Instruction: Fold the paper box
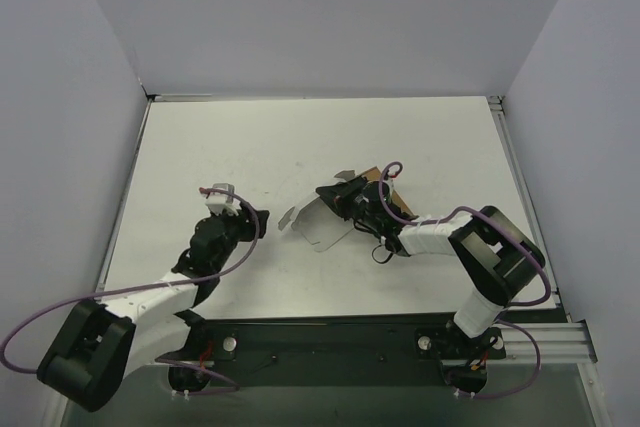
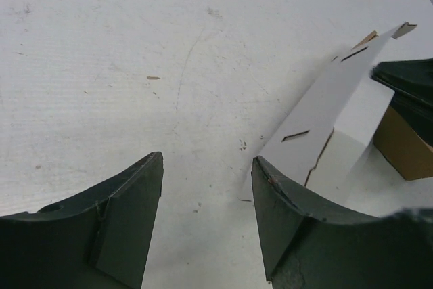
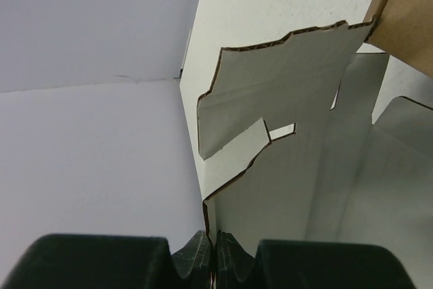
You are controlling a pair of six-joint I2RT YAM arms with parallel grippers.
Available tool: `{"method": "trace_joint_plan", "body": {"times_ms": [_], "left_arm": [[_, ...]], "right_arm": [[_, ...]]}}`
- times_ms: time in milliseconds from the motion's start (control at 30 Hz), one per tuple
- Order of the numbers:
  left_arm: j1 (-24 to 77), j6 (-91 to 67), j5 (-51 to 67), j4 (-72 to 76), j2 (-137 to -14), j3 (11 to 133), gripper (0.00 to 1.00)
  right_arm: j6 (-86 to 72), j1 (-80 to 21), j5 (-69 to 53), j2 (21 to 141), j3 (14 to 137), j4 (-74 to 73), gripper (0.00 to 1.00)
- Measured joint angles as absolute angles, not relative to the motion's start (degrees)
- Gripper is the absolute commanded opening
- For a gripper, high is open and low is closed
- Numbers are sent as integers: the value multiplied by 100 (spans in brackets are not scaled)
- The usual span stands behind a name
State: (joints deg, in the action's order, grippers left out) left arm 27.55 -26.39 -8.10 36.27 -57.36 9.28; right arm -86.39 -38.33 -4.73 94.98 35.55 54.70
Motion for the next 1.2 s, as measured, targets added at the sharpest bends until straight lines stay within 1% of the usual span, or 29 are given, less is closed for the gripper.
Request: {"method": "trace_joint_plan", "body": {"times_ms": [133,333,800,1200], "left_arm": [[2460,-2571,-438,3791,-6613,1339,65],[2383,-2320,121,4104,-7590,1623,65],[2388,-1831,757,4469,-8394,1800,65],[2565,-1667,878,4584,-9098,2246,65]], "right_arm": [[-8567,-3833,-462,9507,3452,5537,0],[-8567,-3828,-454,9741,3365,6012,0],[-8604,-3634,-539,10175,3520,6460,0],[-8674,-3428,-652,10490,3592,6753,0]]}}
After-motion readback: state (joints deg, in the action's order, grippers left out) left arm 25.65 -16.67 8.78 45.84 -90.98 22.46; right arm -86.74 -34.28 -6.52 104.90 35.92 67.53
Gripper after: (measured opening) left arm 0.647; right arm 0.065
